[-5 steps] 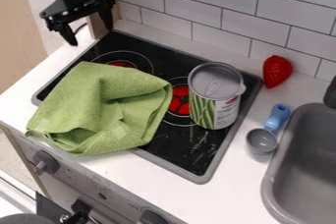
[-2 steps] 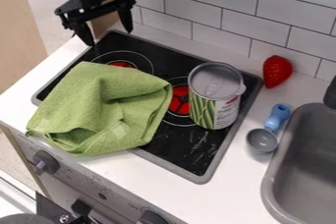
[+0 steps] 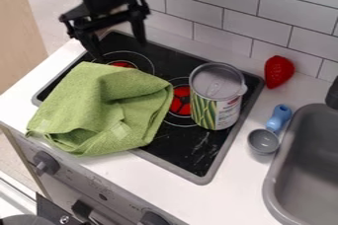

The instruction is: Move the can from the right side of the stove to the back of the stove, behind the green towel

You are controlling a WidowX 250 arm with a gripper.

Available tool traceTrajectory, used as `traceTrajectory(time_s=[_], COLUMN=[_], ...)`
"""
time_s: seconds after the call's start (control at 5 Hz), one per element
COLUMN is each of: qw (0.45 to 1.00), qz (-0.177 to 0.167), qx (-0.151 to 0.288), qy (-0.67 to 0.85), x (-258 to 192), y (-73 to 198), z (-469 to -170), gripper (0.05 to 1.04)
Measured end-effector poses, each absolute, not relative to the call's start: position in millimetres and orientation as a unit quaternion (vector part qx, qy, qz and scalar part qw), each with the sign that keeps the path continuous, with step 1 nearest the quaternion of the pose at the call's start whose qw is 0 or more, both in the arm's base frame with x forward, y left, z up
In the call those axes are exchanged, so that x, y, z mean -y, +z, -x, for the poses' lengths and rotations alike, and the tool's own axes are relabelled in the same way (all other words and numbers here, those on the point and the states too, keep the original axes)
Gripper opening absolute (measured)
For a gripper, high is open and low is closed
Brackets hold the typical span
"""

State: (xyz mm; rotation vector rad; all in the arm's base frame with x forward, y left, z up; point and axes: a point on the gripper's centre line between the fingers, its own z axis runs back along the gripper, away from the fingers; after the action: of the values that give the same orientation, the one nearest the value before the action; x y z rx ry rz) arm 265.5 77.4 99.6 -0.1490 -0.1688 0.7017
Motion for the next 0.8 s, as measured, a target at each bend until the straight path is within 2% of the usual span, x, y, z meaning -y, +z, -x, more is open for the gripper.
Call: traceTrajectory(time_s=[0.6,0.8], qw=[0.963,0.968], qz=[0.064,0.055], qx=[0.030,0.024], qy=[0.261,0.245], x=[19,37], y=[86,78], z=[-228,-231], gripper=[0.997,0.997])
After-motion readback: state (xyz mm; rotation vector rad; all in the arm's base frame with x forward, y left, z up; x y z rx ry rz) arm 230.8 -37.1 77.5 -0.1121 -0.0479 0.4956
